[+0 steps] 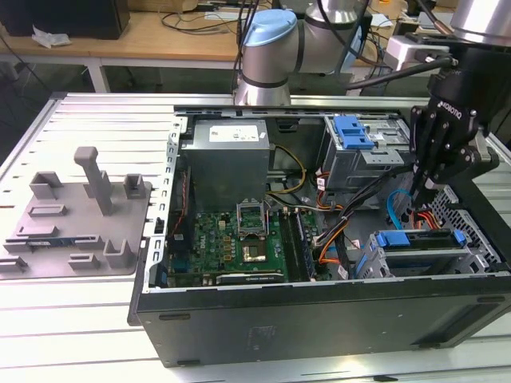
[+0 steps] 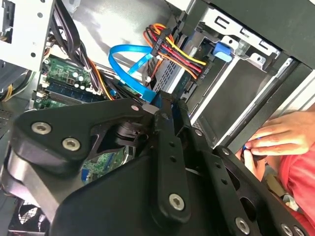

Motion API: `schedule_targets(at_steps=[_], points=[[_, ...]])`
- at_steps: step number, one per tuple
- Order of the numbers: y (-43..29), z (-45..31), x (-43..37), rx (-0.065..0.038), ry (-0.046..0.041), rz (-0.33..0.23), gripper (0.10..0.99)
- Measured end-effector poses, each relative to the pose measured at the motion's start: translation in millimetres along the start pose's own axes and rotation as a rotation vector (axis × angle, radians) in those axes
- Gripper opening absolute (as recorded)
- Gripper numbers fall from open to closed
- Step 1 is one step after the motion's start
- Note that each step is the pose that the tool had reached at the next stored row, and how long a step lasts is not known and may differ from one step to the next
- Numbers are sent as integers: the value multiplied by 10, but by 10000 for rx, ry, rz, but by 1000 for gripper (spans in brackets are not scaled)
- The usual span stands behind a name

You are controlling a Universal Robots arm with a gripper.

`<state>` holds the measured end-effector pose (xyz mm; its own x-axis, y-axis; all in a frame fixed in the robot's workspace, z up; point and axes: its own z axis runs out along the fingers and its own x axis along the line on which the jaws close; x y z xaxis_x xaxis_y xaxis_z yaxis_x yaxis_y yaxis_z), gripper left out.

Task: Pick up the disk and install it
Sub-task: 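Insert the second disk wire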

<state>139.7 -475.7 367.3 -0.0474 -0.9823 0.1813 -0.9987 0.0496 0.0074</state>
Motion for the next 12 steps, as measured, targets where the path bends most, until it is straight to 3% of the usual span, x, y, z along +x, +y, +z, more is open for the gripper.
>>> schedule_targets(at_steps=[8,10,12], points=[[0,28,-7,3,48,-5,216],[0,31,-8,4,75,-5,161],[0,33,-8,4,77,-5,161]])
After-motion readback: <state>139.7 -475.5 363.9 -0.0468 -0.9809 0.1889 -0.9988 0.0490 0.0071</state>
